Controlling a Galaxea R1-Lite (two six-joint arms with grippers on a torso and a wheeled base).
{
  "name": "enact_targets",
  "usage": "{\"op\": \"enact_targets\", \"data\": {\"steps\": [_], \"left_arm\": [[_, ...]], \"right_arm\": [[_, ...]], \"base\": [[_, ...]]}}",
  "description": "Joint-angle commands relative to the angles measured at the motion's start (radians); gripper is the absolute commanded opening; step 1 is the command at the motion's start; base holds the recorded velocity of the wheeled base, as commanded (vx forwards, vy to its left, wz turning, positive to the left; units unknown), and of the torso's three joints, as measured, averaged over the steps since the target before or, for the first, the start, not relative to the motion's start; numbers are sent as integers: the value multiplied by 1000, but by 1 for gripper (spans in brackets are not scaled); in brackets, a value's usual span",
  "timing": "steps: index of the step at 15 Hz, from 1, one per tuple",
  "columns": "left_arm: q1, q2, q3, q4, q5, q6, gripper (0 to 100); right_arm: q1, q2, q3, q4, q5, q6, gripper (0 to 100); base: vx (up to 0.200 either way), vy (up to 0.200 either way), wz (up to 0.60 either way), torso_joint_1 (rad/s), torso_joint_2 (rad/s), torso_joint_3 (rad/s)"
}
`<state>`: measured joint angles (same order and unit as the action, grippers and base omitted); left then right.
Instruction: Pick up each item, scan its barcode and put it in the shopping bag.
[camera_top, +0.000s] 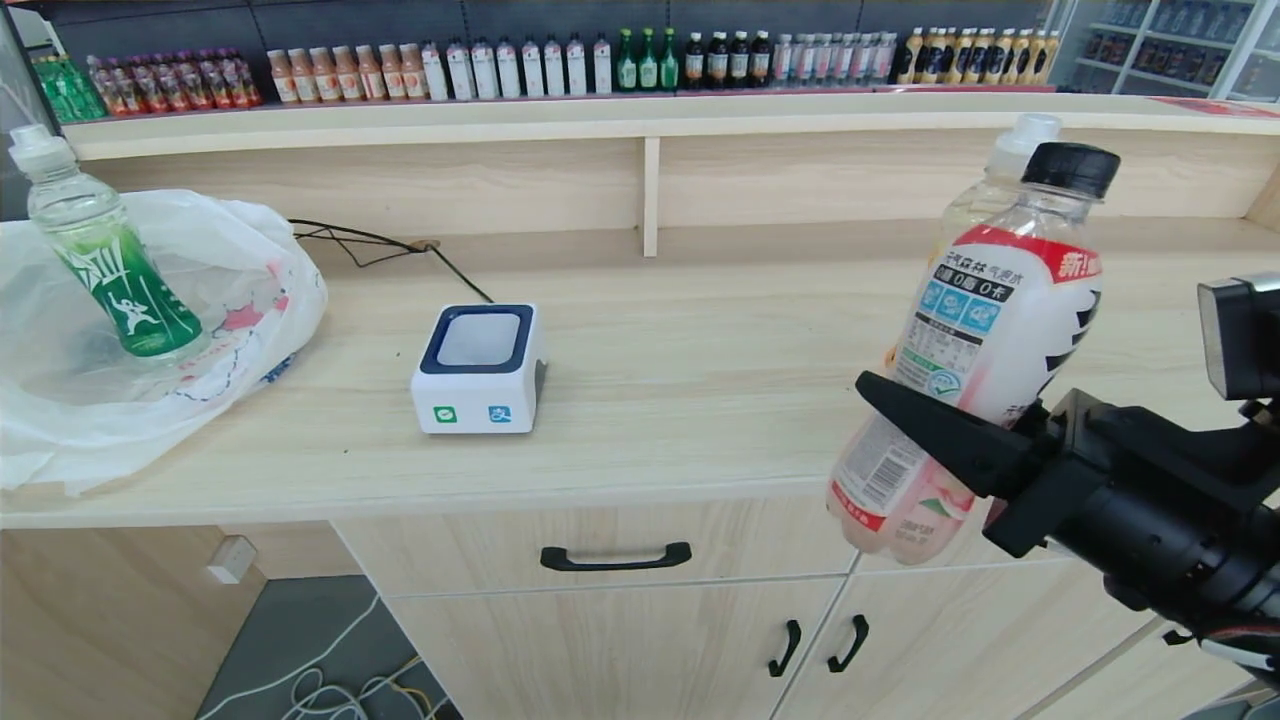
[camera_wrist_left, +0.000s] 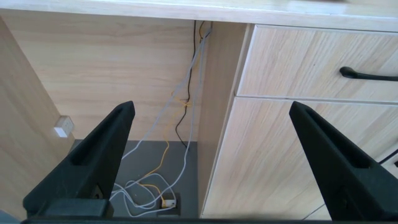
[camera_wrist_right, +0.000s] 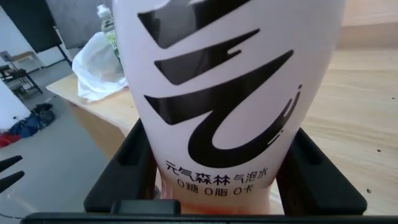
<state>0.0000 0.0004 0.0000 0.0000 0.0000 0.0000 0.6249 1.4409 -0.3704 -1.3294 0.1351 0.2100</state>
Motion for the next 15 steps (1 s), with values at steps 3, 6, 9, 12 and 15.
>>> {"op": "enact_targets", "data": {"steps": [3, 6, 9, 12, 15], "left_arm": [[-2, 0, 0, 0, 0, 0, 100], [-2, 0, 0, 0, 0, 0, 100], [0, 0, 0, 0, 0, 0, 100], [0, 0, 0, 0, 0, 0, 100], [-2, 0, 0, 0, 0, 0, 100]], "right_arm": [[26, 119, -2, -133, 123, 54, 0], [35, 176, 2, -241, 141, 138, 0], [142, 151, -36, -241, 144, 250, 0], [208, 127, -22, -241, 144, 305, 0], [256, 115, -54, -241, 146, 367, 0]], "base": [[0, 0, 0, 0, 0, 0], [0, 0, 0, 0, 0, 0], [0, 0, 0, 0, 0, 0], [0, 0, 0, 0, 0, 0], [0, 0, 0, 0, 0, 0]]}}
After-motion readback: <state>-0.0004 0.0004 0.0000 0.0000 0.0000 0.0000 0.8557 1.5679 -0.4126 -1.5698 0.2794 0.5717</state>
